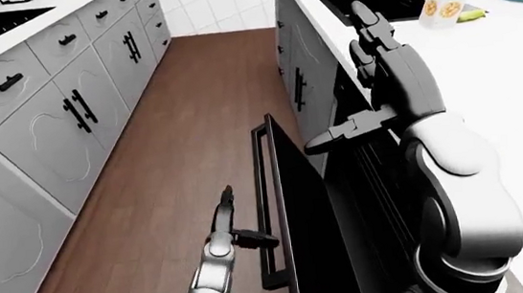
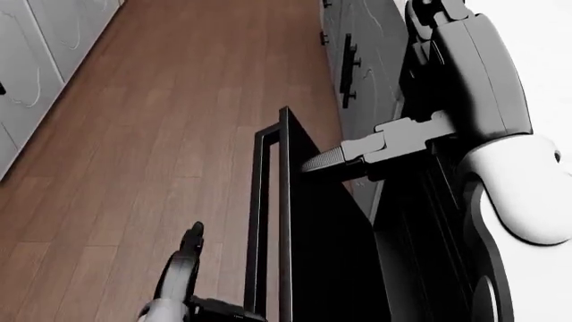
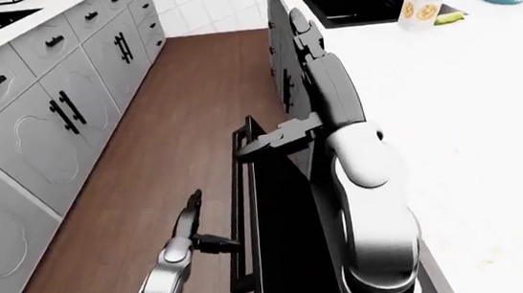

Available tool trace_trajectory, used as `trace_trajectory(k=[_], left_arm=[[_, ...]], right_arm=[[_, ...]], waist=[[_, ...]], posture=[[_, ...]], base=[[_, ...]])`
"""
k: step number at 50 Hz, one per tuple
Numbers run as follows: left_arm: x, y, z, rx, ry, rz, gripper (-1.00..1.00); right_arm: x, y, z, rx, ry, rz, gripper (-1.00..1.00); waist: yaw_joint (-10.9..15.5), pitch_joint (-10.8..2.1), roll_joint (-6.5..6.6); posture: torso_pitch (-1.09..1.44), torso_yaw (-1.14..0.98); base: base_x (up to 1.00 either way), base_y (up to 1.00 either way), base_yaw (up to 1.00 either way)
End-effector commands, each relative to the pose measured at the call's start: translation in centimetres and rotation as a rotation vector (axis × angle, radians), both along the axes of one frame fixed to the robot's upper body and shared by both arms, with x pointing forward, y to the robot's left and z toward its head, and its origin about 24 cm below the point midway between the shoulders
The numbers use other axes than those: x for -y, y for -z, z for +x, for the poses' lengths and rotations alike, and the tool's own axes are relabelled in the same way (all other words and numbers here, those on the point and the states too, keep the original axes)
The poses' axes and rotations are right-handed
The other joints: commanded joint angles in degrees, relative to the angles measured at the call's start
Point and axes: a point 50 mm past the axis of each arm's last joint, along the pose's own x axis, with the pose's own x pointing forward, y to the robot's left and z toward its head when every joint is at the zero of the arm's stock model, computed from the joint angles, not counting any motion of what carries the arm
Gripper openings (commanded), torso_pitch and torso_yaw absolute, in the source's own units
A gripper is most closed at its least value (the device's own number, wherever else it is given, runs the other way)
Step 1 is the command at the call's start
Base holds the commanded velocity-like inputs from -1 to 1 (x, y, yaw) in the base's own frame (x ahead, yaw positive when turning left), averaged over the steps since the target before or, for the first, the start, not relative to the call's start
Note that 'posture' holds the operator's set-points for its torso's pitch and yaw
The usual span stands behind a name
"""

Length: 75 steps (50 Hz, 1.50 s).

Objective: Close the dishwasher door

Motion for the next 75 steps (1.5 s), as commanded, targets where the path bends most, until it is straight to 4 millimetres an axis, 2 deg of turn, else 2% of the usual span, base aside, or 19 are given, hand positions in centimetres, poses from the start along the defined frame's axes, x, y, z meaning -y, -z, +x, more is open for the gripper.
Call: trace_trajectory(k=[1,7,12,19,23,28,38,39,46,58,75], left_arm=[[0.2,-0.9,1.2,0.064,-0.010,0.038,1.00],[0.4,1.6,0.9,-0.086,-0.006,-0.033,1.00],[1.6,3.4,-0.3,-0.327,0.062,-0.154,1.00],[2.5,3.6,-0.9,-0.495,0.153,-0.326,1.00],[3.3,3.5,-1.2,-0.519,0.245,-0.392,1.00],[3.6,3.6,-1.5,-0.579,0.261,-0.453,1.00],[5.0,3.5,-2.1,-0.615,0.377,-0.484,1.00],[5.9,3.1,-2.0,-0.618,0.440,-0.487,1.00],[7.5,2.1,-1.9,-0.590,0.579,-0.520,1.00],[9.3,1.2,-1.9,-0.566,0.674,-0.489,1.00],[13.5,-0.8,-3.3,-0.563,0.881,-0.448,1.00]], right_arm=[[-0.1,-1.4,-0.6,0.089,-0.007,-0.004,1.00],[0.0,-1.4,-0.6,0.089,-0.007,-0.002,1.00],[0.0,-1.2,-0.6,0.086,-0.008,0.000,1.00],[0.0,-1.0,-0.6,0.086,-0.010,0.003,1.00],[0.0,-0.9,-0.6,0.085,-0.013,0.006,1.00],[0.2,-1.0,-0.7,0.089,-0.010,0.008,1.00],[0.3,-0.9,-1.0,0.090,-0.009,0.009,1.00],[0.5,-0.7,-1.1,0.091,-0.005,0.014,1.00],[0.4,-0.9,-1.1,0.094,-0.007,0.012,1.00],[0.5,-1.1,-1.2,0.097,-0.007,0.009,1.00],[0.8,-1.0,-1.7,0.101,-0.003,0.012,1.00]], waist=[[0.0,-1.35,-0.08],[-0.2,-1.88,-0.04],[-0.3,-2.14,0.00],[-0.4,-2.44,-0.07],[-0.3,-2.61,-0.22],[-0.1,-2.94,-0.27],[0.3,-3.47,-0.16],[0.4,-3.50,-0.14],[0.9,-3.68,0.05],[1.4,-3.36,0.04],[1.4,-2.98,-0.80]], posture=[[0.00,0.00],[0.00,0.00],[0.00,0.00],[0.00,0.00],[0.00,0.00],[0.00,0.00],[0.00,0.00],[0.00,0.00],[0.00,0.00],[0.00,0.00],[0.00,0.00]], base=[[0.00,0.00,0.00],[0.00,0.00,0.00],[0.00,0.00,0.00],[0.00,0.00,0.00],[0.00,0.00,0.00],[0.00,0.00,0.00],[0.00,0.00,0.00],[0.00,0.00,0.00],[0.00,0.00,0.00],[0.00,0.00,0.00],[0.00,0.00,0.00]])
